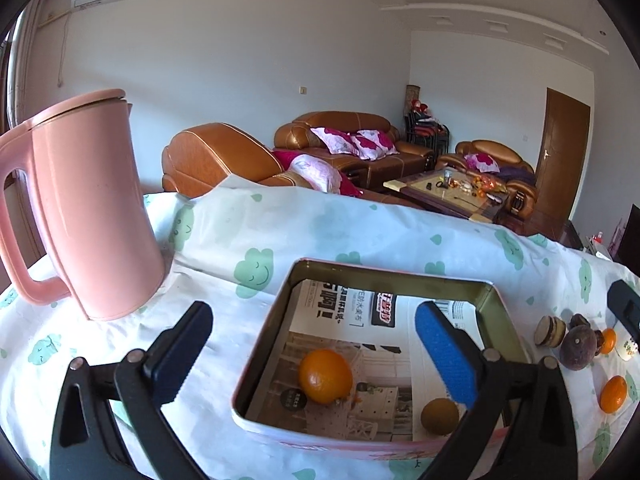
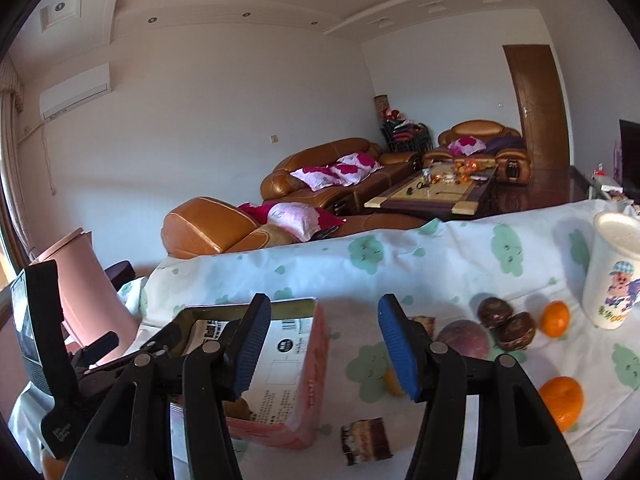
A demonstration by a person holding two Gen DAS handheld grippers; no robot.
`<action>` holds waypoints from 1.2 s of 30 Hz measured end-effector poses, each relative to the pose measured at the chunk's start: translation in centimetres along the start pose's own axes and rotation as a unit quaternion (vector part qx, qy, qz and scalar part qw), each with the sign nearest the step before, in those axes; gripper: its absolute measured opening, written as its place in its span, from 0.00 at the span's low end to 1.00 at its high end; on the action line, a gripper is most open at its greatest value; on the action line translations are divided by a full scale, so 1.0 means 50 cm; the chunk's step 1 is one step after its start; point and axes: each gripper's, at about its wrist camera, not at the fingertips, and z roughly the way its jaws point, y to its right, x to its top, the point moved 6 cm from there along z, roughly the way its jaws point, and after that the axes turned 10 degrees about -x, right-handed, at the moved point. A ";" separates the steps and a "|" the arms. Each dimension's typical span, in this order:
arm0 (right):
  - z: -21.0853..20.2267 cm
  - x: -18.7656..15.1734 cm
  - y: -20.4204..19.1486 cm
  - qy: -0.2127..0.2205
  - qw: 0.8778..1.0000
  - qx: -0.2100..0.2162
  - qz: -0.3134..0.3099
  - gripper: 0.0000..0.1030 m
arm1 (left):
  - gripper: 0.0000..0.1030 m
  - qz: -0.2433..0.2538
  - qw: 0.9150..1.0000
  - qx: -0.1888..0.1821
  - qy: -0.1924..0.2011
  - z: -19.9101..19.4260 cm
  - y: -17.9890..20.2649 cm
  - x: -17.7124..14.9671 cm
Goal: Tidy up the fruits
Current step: 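Grasp the brown dessert cup with the left tool while the right tool grasps an orange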
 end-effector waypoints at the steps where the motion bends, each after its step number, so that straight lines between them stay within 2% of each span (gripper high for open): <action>1: -0.009 0.004 0.016 0.010 1.000 -0.014 -0.004 0.56 | 1.00 -0.003 1.000 -0.003 0.004 -0.004 0.000 0.001; 4: -0.031 0.025 0.063 0.036 0.998 -0.051 -0.003 0.56 | 1.00 -0.011 0.999 -0.030 0.013 -0.017 0.015 0.000; 7: -0.041 0.029 0.117 0.034 0.997 -0.068 -0.004 0.56 | 1.00 -0.010 0.996 -0.084 0.010 -0.026 0.051 -0.008; 11: -0.043 0.008 0.198 0.006 0.995 -0.097 -0.018 0.56 | 1.00 0.034 0.990 -0.134 0.009 -0.038 0.118 -0.024; 15: -0.049 -0.010 0.304 -0.028 0.993 -0.112 0.011 0.56 | 1.00 0.095 0.980 -0.174 -0.001 -0.054 0.194 -0.051; 18: -0.053 -0.022 0.365 -0.052 0.992 -0.115 0.030 0.56 | 0.95 0.107 0.973 -0.202 -0.025 -0.060 0.238 -0.077; 20: -0.052 -0.034 0.378 -0.069 0.991 -0.107 0.026 0.56 | 0.94 0.118 0.969 -0.216 -0.035 -0.070 0.268 -0.093; 25: -0.030 -0.077 0.337 -0.124 0.989 -0.079 -0.026 0.56 | 0.93 0.158 0.962 -0.215 -0.062 -0.083 0.339 -0.138; 27: -0.016 -0.096 0.325 -0.148 0.985 -0.080 -0.046 0.56 | 0.85 0.167 0.961 -0.208 -0.077 -0.078 0.356 -0.150; 29: -0.005 -0.115 0.319 -0.171 0.981 -0.078 -0.055 0.56 | 0.81 0.156 0.962 -0.206 -0.089 -0.072 0.362 -0.155; 34: 0.005 -0.128 0.328 -0.193 0.978 -0.066 -0.042 0.56 | 0.81 0.128 0.961 -0.208 -0.130 -0.050 0.378 -0.179; 36: 0.009 -0.134 0.329 -0.204 0.976 -0.062 -0.041 0.56 | 0.76 0.127 0.959 -0.211 -0.140 -0.045 0.392 -0.188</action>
